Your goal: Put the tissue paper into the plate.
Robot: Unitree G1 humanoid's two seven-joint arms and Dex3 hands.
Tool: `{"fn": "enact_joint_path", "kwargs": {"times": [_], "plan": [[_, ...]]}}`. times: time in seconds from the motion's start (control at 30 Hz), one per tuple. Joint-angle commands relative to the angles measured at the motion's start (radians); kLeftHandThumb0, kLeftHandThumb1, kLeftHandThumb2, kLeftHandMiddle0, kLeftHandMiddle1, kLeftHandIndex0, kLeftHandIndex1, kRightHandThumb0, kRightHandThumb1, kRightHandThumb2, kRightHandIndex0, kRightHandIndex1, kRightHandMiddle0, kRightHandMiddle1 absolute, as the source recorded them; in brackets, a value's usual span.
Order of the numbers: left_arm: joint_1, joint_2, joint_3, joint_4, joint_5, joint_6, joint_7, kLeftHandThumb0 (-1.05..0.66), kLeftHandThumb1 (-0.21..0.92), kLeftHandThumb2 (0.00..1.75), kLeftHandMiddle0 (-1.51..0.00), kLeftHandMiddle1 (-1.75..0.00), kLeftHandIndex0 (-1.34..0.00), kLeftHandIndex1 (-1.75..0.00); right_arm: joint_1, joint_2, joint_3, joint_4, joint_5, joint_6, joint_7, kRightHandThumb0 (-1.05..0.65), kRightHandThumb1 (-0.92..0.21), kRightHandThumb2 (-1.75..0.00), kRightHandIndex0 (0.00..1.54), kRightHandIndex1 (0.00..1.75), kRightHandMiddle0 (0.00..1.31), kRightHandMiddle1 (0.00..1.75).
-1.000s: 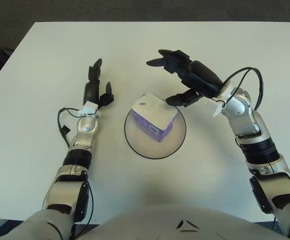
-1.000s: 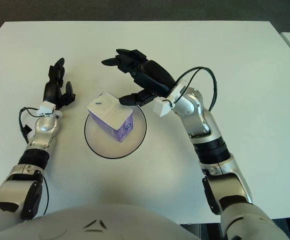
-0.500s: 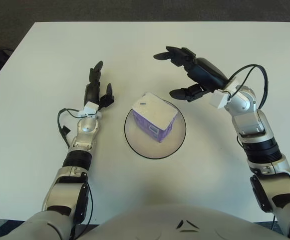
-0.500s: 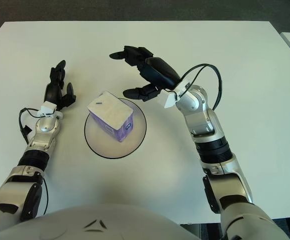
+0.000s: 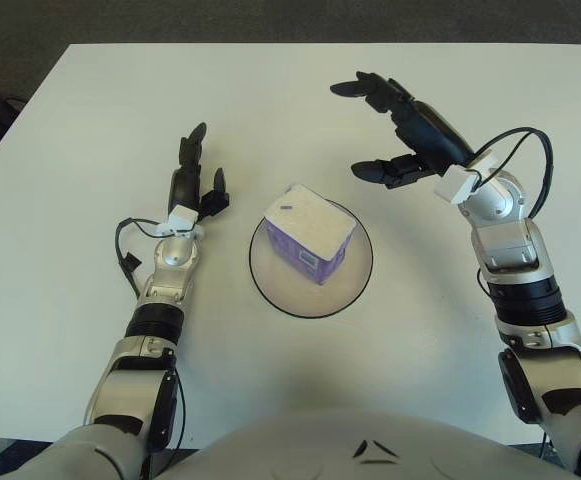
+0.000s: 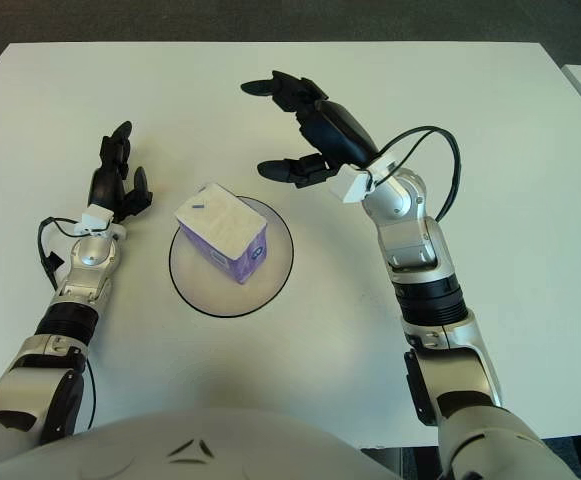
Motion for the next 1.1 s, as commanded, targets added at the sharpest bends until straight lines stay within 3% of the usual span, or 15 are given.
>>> {"fn": "enact_joint_path", "kwargs": {"times": [0.0,0.1,0.4,0.5,0.83,1.07], "plan": [[0.176,-0.07,-0.027,0.075,0.006,0.024,0.004,-0.78,0.92,0.85,-0.17,-0.09,0.0,-0.47,0.055,0.066,-0.04,-0.001,0.066,0.058,-0.062,-0.94,-0.92,-0.47,0.2,0.19,0.0,0.8],[0.18,-0.07,-0.028,0.064,0.008,0.029,0.006,-0.77,0.92,0.85,-0.17,-0.09,0.0,-0.47,0.078,0.108,-0.05,0.031,0.074,0.03,-0.118,-0.92,-0.92,-0.46,0.21,0.19,0.0,0.86],[0.201,-0.074,-0.032,0.024,0.01,0.046,0.006,-0.76,0.92,0.86,-0.18,-0.09,0.0,-0.47,0.149,0.211,-0.062,0.183,0.114,-0.158,-0.249,-0.85,-0.92,-0.46,0.27,0.25,0.0,0.98],[0.208,-0.074,-0.032,0.011,0.01,0.051,0.005,-0.76,0.92,0.87,-0.18,-0.09,0.0,-0.47,0.18,0.248,-0.065,0.209,0.15,-0.201,-0.266,-0.8,-0.92,-0.44,0.23,0.46,0.0,1.01],[0.219,-0.071,-0.034,-0.015,0.015,0.068,0.003,-0.76,0.92,0.87,-0.18,-0.08,0.0,-0.47,0.28,0.329,-0.052,0.194,0.215,-0.225,-0.284,-0.71,-0.9,-0.41,0.18,0.61,0.0,0.97],[0.221,-0.067,-0.034,-0.021,0.02,0.074,0.003,-0.78,0.92,0.87,-0.18,-0.08,0.0,-0.46,0.331,0.377,-0.038,0.208,0.239,-0.25,-0.291,-0.63,-0.83,-0.52,0.16,0.64,0.0,0.91]]}}
